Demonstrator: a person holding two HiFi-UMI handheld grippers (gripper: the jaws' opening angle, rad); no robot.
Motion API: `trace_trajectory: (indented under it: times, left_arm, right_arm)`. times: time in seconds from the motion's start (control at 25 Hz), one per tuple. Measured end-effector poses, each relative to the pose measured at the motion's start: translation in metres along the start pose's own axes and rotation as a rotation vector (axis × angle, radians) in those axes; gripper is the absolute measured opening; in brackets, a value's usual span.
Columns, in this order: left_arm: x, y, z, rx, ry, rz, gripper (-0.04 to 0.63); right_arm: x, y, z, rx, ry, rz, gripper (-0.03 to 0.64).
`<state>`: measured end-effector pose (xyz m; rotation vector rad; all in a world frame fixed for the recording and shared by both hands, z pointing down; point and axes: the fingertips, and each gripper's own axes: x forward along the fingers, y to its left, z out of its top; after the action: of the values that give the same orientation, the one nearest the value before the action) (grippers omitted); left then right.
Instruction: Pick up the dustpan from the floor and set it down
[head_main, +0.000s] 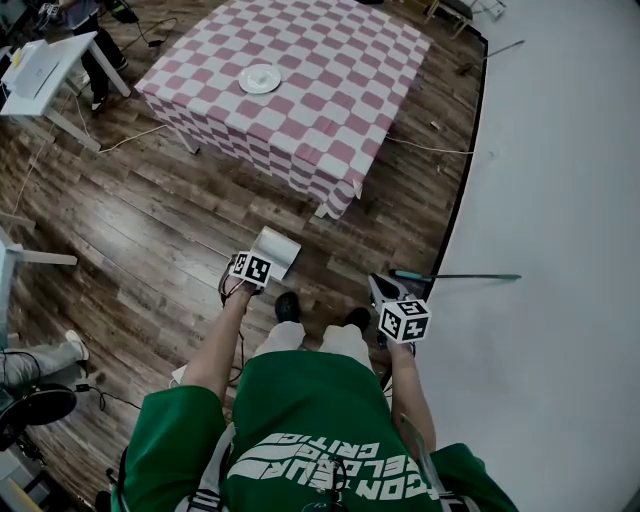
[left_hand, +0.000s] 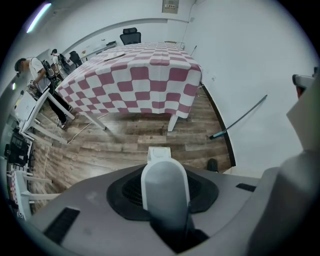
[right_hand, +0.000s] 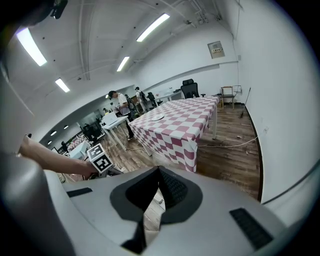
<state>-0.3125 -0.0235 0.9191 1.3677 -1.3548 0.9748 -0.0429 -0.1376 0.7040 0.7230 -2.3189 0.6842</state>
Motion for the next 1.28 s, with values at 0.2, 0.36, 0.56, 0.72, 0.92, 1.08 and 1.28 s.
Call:
trace_trajectory:
  times: [0.2,0.36,0.56,0.72,0.92,1.08,1.28]
  left_arm:
    - [-0.006,-0.001,0.012,0.024,-0.035,0.005,0.117]
    - [-0.009,0.001,0.011,0.033,-0.044,0.003,0.124]
    - [-0.027,0.004,0.012,0.046,-0.102,0.021,0.144]
    - [-0.043,0.006,0.025,0.057,-0.177,0.042,0.163]
    - [-0.073,0.002,0.038,0.068,-0.263,0.096,0.177]
    - [-0.116,-0.001,0.05,0.081,-0.389,0.198,0.179]
    - [-0.18,-0.026,0.052,0.048,-0.579,0.247,0.176]
  right_arm:
    - [-0.004,0.002,-0.007,0.022,-0.007,-0.016,0.008]
    - [-0.008,0.004,-0.012,0.053,-0.019,-0.033,0.008]
    - [-0.018,0.008,-0.014,0.078,-0.042,-0.044,0.008]
    - [-0.027,0.008,-0.012,0.084,-0.07,-0.042,0.008]
    - [-0.05,0.001,-0.017,0.095,-0.106,-0.044,0.008]
    - [-0.076,-0.005,-0.026,0.108,-0.142,-0.048,0.008]
    - [-0.112,-0.01,-0.042,0.121,-0.183,-0.054,0.008]
